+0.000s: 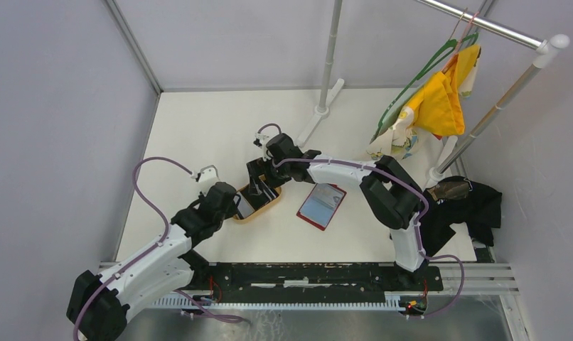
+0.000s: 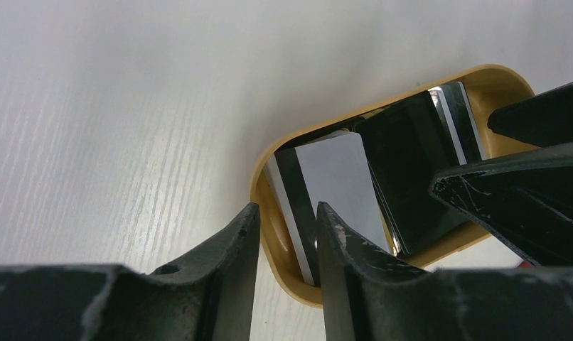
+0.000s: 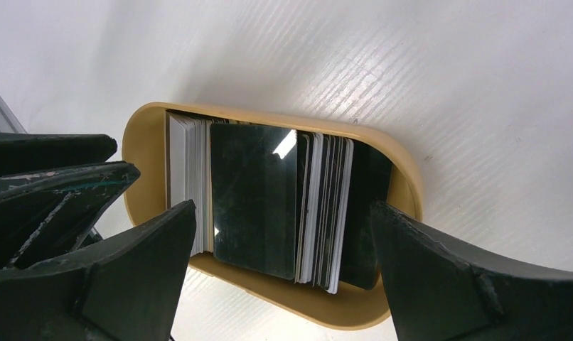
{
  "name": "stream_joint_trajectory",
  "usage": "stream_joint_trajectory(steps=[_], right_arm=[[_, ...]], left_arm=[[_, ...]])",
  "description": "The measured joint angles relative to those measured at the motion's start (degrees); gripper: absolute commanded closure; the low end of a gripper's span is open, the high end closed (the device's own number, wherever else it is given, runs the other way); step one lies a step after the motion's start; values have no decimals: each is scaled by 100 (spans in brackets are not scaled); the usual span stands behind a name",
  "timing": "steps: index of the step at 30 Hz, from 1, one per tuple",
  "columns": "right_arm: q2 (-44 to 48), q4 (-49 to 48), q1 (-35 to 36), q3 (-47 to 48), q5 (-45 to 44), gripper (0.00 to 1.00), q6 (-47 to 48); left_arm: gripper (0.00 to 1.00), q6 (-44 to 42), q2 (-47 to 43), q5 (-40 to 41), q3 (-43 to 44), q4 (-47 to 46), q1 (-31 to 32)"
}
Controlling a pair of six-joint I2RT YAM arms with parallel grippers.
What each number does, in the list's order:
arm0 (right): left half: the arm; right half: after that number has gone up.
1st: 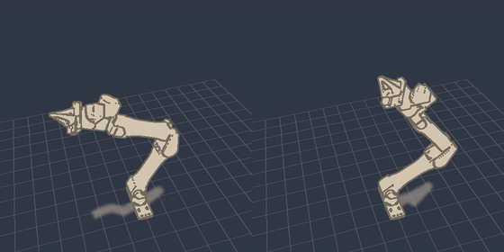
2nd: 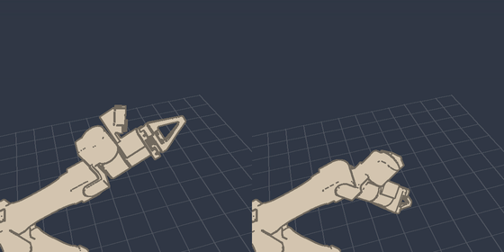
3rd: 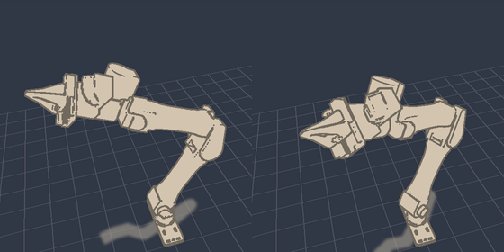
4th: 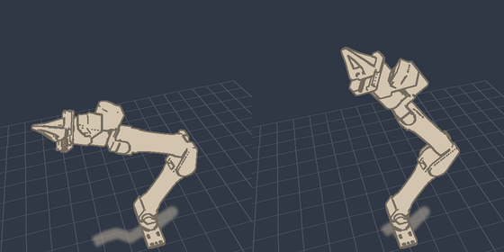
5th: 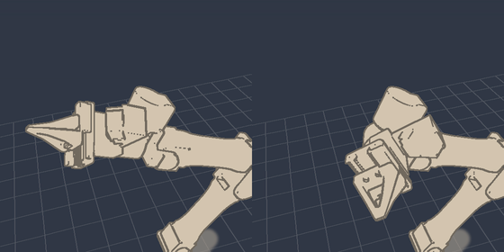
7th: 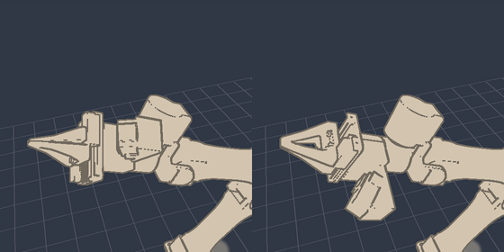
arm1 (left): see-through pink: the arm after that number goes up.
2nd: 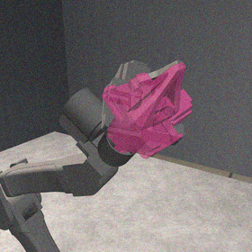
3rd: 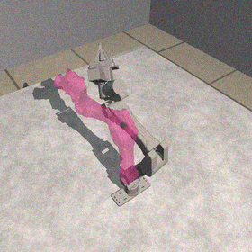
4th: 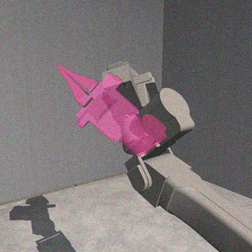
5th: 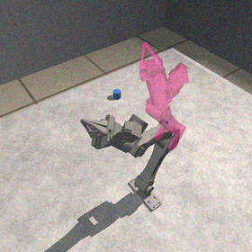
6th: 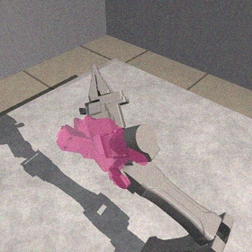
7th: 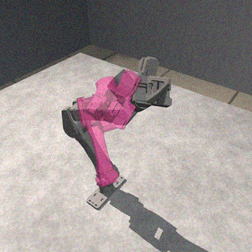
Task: Put the credit cards into the card holder
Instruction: Pick up the credit card from the storage box.
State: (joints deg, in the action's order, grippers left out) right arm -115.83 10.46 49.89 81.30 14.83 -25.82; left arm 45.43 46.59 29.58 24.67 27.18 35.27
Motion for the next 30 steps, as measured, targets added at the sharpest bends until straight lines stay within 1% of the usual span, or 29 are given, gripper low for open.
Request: stream_joint_trajectory(steps=[5, 12, 19, 25, 30], right_arm=[[-48, -22, 70, 0, -197, 2, -251], [-129, -177, 153, -46, -184, 2, -540], [-140, -315, 186, -111, -87, 2, -743], [-140, -717, 122, -308, 481, 10, -1003], [-118, -1285, -66, -588, 1108, 16, -1346]], left_arm=[[60, 7, 4, -22, 0, -9, 0], [61, 11, 173, -153, -2, -85, 0], [63, 11, 457, -332, -85, -363, 0], [64, 9, 595, -358, -96, -485, -11], [65, 9, 614, -352, -96, -503, -15]])
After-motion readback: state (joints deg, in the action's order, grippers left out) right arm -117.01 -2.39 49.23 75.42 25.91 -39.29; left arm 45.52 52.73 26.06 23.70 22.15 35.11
